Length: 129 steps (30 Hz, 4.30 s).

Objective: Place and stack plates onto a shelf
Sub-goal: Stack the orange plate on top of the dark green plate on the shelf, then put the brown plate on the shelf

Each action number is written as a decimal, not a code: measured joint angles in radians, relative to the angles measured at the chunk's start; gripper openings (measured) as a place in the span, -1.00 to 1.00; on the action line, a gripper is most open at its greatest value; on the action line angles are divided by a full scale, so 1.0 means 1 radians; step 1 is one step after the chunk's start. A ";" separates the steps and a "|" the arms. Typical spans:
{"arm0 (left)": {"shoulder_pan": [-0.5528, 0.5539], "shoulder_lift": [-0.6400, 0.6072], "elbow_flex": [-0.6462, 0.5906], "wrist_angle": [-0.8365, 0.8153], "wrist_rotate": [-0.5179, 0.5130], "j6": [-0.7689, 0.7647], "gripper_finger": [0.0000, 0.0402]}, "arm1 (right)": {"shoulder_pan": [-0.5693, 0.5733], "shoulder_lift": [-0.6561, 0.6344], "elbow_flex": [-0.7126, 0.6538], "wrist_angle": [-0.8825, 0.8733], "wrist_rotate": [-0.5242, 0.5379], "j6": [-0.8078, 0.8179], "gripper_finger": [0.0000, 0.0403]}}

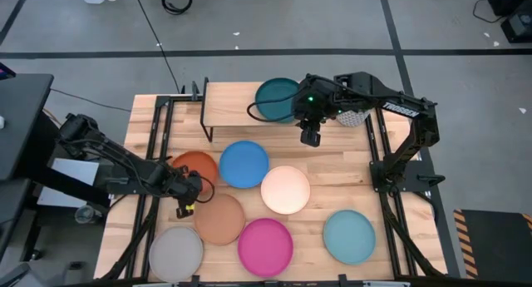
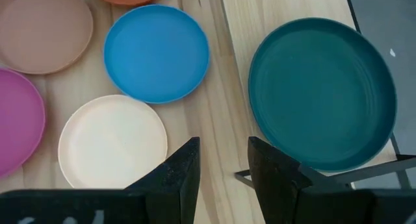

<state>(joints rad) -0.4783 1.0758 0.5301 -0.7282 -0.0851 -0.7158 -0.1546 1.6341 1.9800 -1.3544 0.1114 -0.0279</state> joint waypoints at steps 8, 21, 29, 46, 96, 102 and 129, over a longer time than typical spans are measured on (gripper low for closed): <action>-0.001 -0.074 0.277 -0.152 0.085 0.013 -0.92 | -0.027 0.000 0.000 -0.001 0.000 -0.020 -0.33; 0.248 -0.024 0.685 -0.148 0.038 0.167 -0.92 | -0.066 0.000 0.005 -0.013 0.006 -0.060 -0.33; 0.544 0.241 1.004 -0.136 0.153 0.568 -0.92 | -0.071 -0.006 0.219 -0.217 0.143 -0.051 -0.33; 0.758 0.824 1.396 -0.145 0.086 1.336 -0.90 | -0.045 -0.079 0.274 -0.217 0.100 0.132 -0.33; 0.439 0.465 0.761 -0.052 0.424 0.687 -0.23 | -0.021 -0.084 0.273 -0.210 0.160 0.114 -0.33; 0.322 0.415 0.584 -0.007 0.401 0.548 -0.23 | -0.021 -0.083 0.273 -0.210 0.157 0.103 -0.33; 0.186 0.194 0.057 0.219 0.106 -0.021 -0.23 | -0.022 -0.083 0.272 -0.181 0.125 0.086 -0.33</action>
<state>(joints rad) -0.2925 1.2703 0.5872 -0.5090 0.0208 -0.7365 -0.1764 1.5509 2.2524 -1.5356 0.2359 0.0578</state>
